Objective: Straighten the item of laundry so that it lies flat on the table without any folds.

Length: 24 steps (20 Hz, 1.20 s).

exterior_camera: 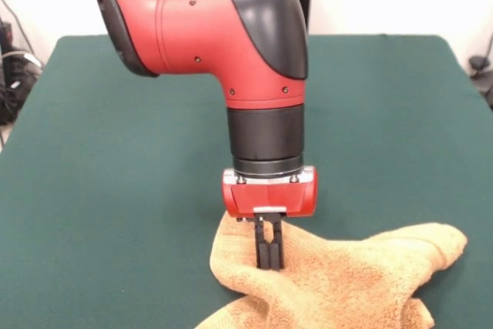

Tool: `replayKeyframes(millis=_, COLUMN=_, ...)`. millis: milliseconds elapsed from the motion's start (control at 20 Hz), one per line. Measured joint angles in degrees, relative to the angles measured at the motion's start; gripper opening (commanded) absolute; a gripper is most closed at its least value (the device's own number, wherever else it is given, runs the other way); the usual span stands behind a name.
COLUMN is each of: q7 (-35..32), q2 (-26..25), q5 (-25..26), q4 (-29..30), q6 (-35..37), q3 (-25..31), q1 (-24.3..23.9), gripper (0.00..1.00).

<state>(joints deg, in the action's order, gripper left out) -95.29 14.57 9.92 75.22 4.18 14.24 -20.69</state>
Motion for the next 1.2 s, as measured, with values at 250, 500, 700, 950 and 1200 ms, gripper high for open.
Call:
replayKeyframes(millis=250, q7=0.00, q2=-0.04, q5=0.00, q4=-0.01, q6=0.01, q3=-0.02, q1=0.07, gripper=0.00)
replayKeyframes(millis=500, q7=0.00, q2=1.22, q5=-0.07, q4=0.44, q6=0.40, q3=-1.28, q1=1.56, gripper=0.00)
replayKeyframes(millis=700, q7=0.00, q2=3.94, q5=-0.64, q4=1.49, q6=3.12, q3=-3.41, q1=4.25, gripper=0.00)
replayKeyframes(millis=950, q7=0.00, q2=9.42, q5=-1.69, q4=2.67, q6=13.28, q3=-4.37, q1=8.05, gripper=1.00)
replayKeyframes(millis=1200, q7=0.00, q2=13.51, q5=-2.55, q4=5.02, q6=20.53, q3=-3.65, q1=7.85, gripper=1.00)
